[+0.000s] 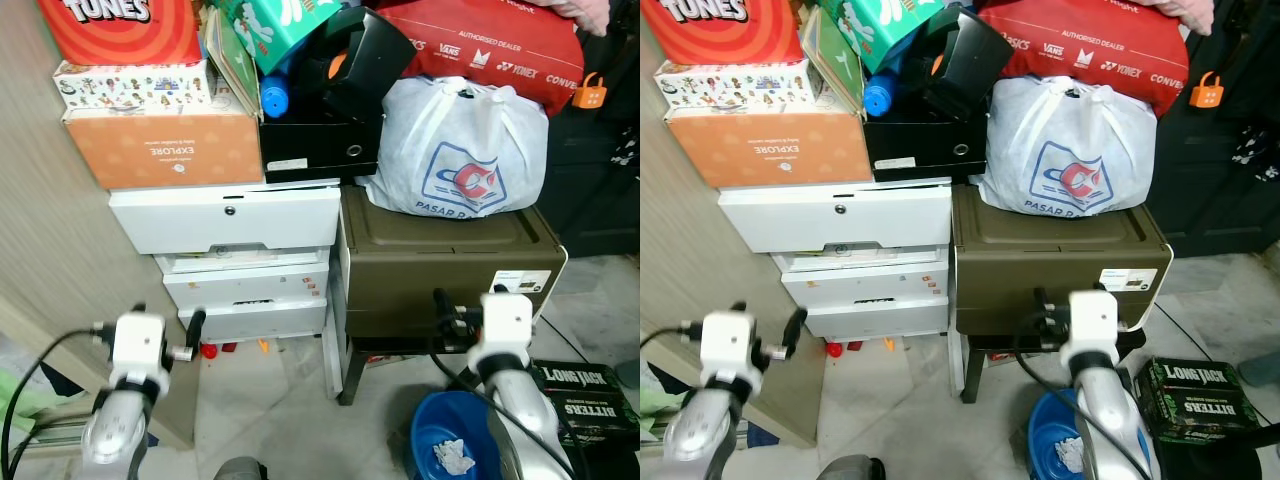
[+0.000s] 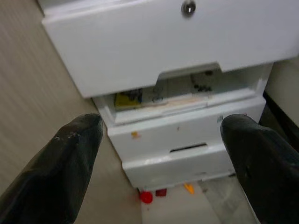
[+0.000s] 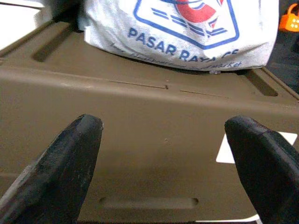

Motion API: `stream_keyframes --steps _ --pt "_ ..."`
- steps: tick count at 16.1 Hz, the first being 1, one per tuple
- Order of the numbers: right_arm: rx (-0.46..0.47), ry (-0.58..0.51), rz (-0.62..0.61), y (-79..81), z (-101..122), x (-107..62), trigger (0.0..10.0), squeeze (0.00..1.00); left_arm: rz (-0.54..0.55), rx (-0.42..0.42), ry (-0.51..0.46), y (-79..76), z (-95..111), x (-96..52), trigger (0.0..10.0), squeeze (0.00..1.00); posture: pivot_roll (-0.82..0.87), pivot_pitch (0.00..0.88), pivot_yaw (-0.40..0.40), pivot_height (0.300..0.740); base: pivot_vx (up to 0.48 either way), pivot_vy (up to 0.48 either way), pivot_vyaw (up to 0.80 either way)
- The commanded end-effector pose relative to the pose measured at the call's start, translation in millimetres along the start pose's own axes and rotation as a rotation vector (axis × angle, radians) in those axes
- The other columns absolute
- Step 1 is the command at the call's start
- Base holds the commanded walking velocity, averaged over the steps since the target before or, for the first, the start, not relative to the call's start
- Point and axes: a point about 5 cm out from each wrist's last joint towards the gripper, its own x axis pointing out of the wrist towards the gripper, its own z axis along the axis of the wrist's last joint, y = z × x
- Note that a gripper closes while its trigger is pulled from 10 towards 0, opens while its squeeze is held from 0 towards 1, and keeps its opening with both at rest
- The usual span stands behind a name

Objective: Clean up the room

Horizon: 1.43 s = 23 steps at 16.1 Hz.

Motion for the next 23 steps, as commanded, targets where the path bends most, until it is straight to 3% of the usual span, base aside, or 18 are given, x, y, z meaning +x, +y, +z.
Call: stream_keyframes --steps 1,2,3,4,6,23 --pt "-0.026 -0.016 -0.015 -2.5 4 -2.0 10.0 0.00 -0.016 0.001 -0.018 -1.7 4 0.3 10.0 0.00 -0.02 0.000 -0.013 0.740 0.000 0.000 0.00" --pt "-0.043 0.026 0.003 -1.9 0 -3.0 10.0 0.00 -0.009 0.002 -0.029 -2.2 7 4.4 10.0 0.00 -0.03 0.000 -0.012 0.740 0.000 0.000 0.00" --pt "0.011 0.020 0.030 0.4 0 -2.8 10.0 0.00 -0.010 -0.003 -0.039 -3.0 9 8.7 10.0 0.00 -0.02 0.000 -0.012 0.740 0.000 0.000 0.00" --pt "-0.048 -0.019 0.028 2.0 6 0.2 10.0 0.00 -0.028 -0.012 -0.045 -5.1 12 13.7 10.0 0.00 -0.02 0.000 -0.013 0.740 0.000 0.000 0.80" --pt "-0.017 -0.037 0.034 5.9 12 7.8 10.0 0.00 -0.020 -0.002 -0.071 -5.9 18 23.6 10.0 0.00 -0.03 0.000 -0.016 0.740 0.000 0.000 0.80" --pt "-0.014 -0.045 0.067 11.7 14 19.0 10.0 0.00 -0.060 -0.081 -0.084 -24.0 23 37.3 10.0 0.00 -0.04 0.000 -0.016 0.740 0.000 0.000 0.80"
